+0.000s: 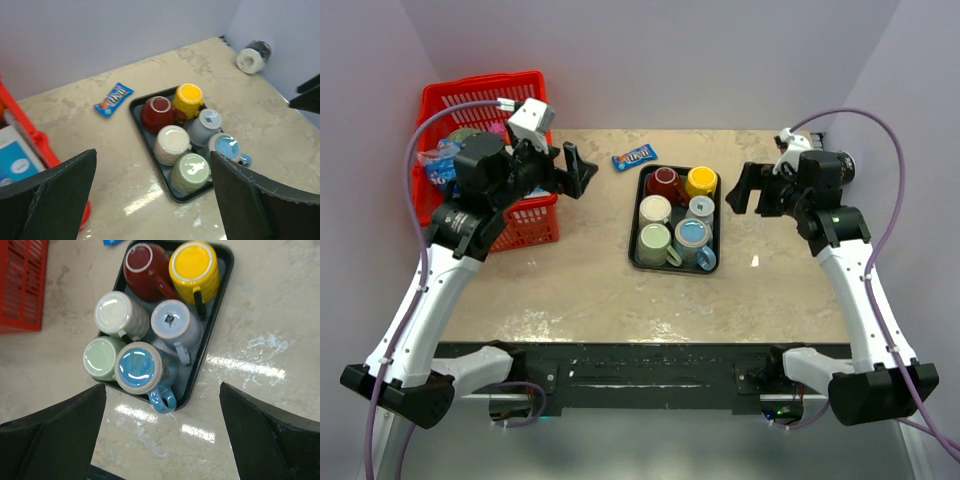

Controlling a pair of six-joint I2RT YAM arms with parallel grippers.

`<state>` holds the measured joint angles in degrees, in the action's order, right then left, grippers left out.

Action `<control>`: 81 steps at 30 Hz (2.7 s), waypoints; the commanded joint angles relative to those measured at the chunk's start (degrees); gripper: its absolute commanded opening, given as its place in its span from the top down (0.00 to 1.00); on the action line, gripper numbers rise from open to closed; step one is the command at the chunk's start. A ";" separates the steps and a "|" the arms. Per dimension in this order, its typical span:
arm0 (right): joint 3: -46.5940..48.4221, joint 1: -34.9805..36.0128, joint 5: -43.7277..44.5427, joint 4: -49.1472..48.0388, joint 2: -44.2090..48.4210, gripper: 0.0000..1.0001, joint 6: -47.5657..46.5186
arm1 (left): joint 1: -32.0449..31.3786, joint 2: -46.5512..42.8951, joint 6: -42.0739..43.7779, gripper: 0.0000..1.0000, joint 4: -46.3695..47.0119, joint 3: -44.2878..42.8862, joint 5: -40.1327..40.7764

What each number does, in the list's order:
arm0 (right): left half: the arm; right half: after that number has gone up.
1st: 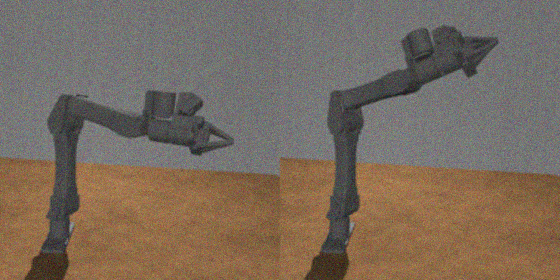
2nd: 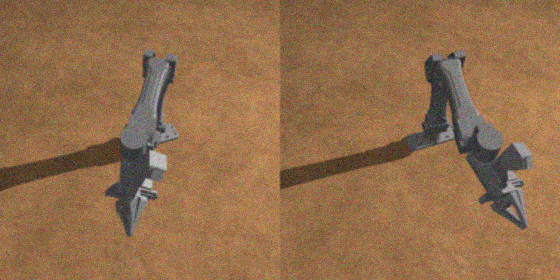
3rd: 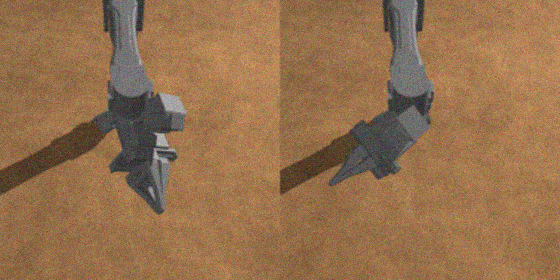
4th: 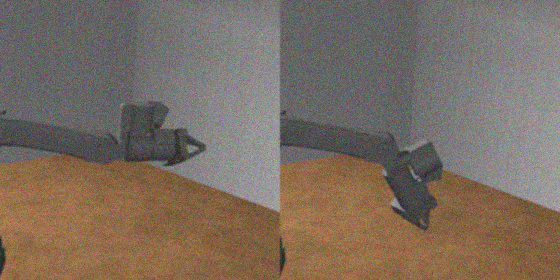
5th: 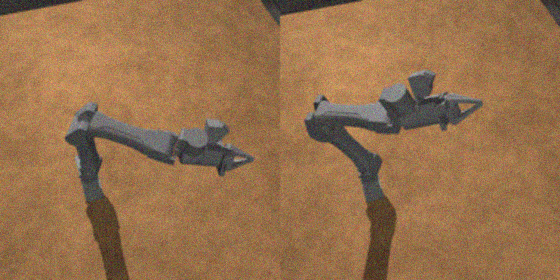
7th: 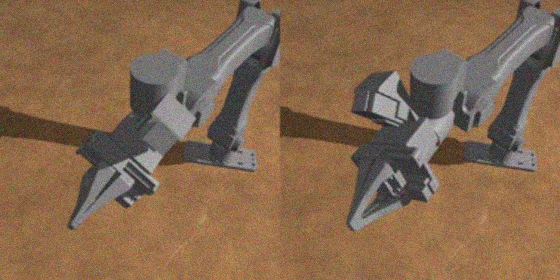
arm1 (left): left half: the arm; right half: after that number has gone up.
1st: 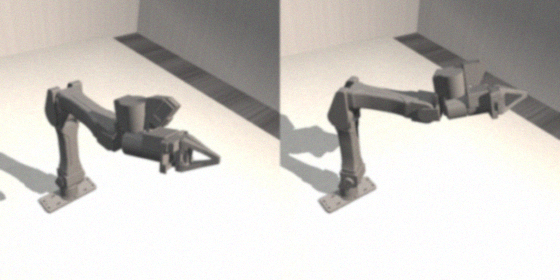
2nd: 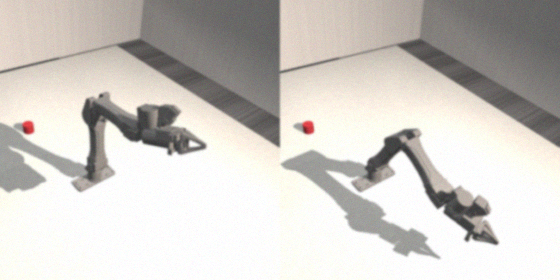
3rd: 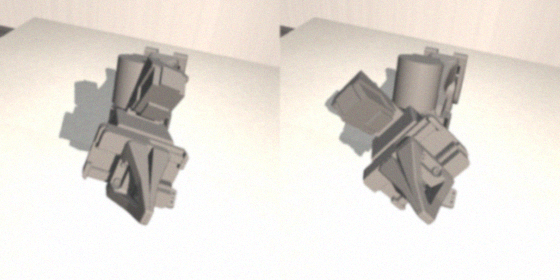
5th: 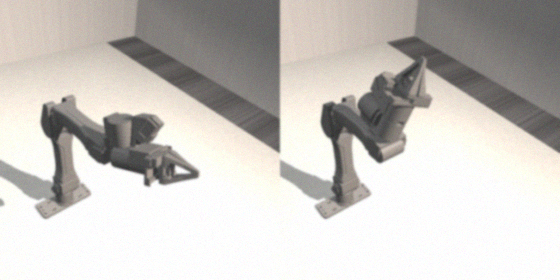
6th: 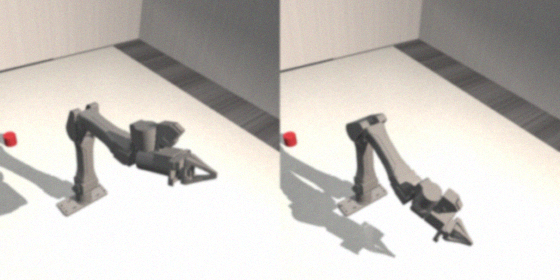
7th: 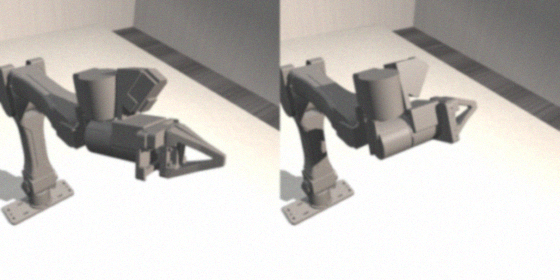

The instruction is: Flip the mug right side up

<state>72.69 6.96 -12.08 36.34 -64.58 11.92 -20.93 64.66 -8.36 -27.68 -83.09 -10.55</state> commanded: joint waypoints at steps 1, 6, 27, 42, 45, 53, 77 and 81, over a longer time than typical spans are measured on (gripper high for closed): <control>-4.64 1.56 -5.06 -3.81 -0.37 0.01 -2.17 | -3.67 -1.21 -4.55 0.01 6.40 3.45 -8.88; -10.01 4.81 -3.75 -7.24 -0.37 0.03 -1.99 | -7.81 -0.59 -7.63 0.01 10.09 5.92 -8.53; -20.83 18.52 12.94 -17.27 -12.14 0.42 -1.90 | -12.56 -0.68 -10.27 0.01 15.03 11.55 -3.96; -21.44 20.81 14.80 -15.94 -14.35 0.24 -2.25 | -12.65 -0.07 -10.36 0.01 14.76 12.34 -2.64; -21.62 21.25 15.85 -16.82 -15.93 0.30 -1.73 | -12.65 0.11 -10.45 0.01 14.67 12.60 -2.64; -23.38 22.39 20.07 -21.30 -17.51 0.40 0.99 | -12.65 -0.24 -11.50 0.01 13.88 13.57 -0.62; -22.94 22.75 17.44 -20.70 -10.14 1.00 -0.58 | -12.56 -2.17 -13.08 0.01 15.82 16.29 -1.05; -21.36 22.83 15.60 -19.20 -6.27 1.00 0.38 | -12.65 -1.91 -12.65 0.01 15.55 16.12 -2.63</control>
<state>46.76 29.82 5.61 18.83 -76.34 12.29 -33.41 63.83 -20.56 -14.24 -67.20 -11.00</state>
